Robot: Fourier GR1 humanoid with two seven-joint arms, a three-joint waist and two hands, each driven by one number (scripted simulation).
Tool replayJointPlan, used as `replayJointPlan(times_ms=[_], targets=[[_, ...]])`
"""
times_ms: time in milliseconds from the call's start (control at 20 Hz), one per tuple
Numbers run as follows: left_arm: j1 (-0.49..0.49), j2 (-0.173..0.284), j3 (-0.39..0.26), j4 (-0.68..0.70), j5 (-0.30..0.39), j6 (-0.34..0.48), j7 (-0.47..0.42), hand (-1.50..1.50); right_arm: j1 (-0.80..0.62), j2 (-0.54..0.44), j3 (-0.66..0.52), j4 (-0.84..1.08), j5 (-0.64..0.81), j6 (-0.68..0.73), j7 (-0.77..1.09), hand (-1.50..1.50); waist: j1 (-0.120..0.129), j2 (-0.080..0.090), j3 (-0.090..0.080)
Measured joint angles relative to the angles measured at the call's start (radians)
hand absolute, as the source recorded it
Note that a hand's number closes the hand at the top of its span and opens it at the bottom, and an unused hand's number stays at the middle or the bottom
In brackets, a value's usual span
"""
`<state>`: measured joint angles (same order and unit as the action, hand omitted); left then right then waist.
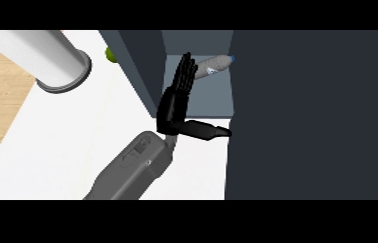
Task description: Pick up the bottled water, place it into the cabinet and close the cabinet
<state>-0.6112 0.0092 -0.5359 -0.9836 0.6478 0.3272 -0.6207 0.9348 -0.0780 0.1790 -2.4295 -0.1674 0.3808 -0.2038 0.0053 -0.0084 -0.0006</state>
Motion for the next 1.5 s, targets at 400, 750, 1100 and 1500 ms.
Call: replayJointPlan(times_ms=[400, 750, 1100, 1500], targets=[[0.219, 0.094, -0.079, -0.304, -0.016, -0.014, 0.073, 1.50, 0.031, -0.075, 0.013, -0.029, 0.044, 0.072, -0.032, 1.50, 0.001, -0.001, 0.000], [0.394, 0.213, -0.086, -0.512, -0.014, -0.017, 0.106, -1.50, 0.063, -0.194, 0.034, -0.046, 0.101, 0.197, -0.066, 1.50, 0.000, -0.003, 0.000], [0.555, 0.351, -0.015, -0.680, 0.026, -0.043, 0.106, -1.50, 0.073, -0.242, 0.132, -0.069, 0.135, 0.254, -0.101, 1.50, -0.001, -0.004, -0.001], [0.719, 0.458, 0.086, -0.798, 0.128, -0.127, 0.094, -1.50, 0.052, -0.295, 0.310, -0.072, 0.162, 0.288, -0.048, 1.50, 0.007, -0.009, -0.006]])
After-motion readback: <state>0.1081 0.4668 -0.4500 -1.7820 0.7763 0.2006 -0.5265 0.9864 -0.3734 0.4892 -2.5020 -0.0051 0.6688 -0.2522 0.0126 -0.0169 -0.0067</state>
